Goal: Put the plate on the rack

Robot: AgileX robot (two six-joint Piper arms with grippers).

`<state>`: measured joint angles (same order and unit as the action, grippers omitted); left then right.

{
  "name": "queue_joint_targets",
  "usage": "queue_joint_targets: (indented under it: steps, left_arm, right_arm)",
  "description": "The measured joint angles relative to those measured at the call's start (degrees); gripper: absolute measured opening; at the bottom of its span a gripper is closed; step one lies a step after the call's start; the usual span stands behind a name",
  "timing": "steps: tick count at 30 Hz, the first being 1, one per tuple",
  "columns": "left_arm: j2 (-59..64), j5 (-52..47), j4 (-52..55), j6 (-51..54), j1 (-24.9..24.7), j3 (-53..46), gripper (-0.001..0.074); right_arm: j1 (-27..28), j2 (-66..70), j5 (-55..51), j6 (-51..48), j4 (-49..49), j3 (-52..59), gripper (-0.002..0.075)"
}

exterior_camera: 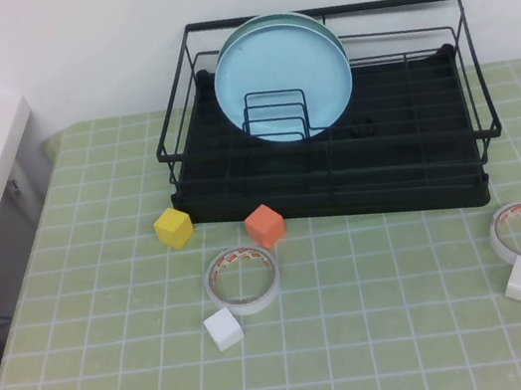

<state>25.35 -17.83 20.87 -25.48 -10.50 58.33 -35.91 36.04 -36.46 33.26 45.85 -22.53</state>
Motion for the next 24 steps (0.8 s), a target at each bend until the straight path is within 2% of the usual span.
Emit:
queue_joint_targets:
  steps: [7,24]
  left_arm:
    - [-4.94,-3.53,0.0,0.0,0.0,0.0,-0.0001]
    - [-5.22,-4.08,0.0,0.0,0.0,0.0,-0.0001]
  right_arm:
    - [0.0,0.0,0.34,0.08,-0.2,0.0,-0.0002]
    - [0.0,0.0,0.34,0.12,-1.05,0.0,-0.0002]
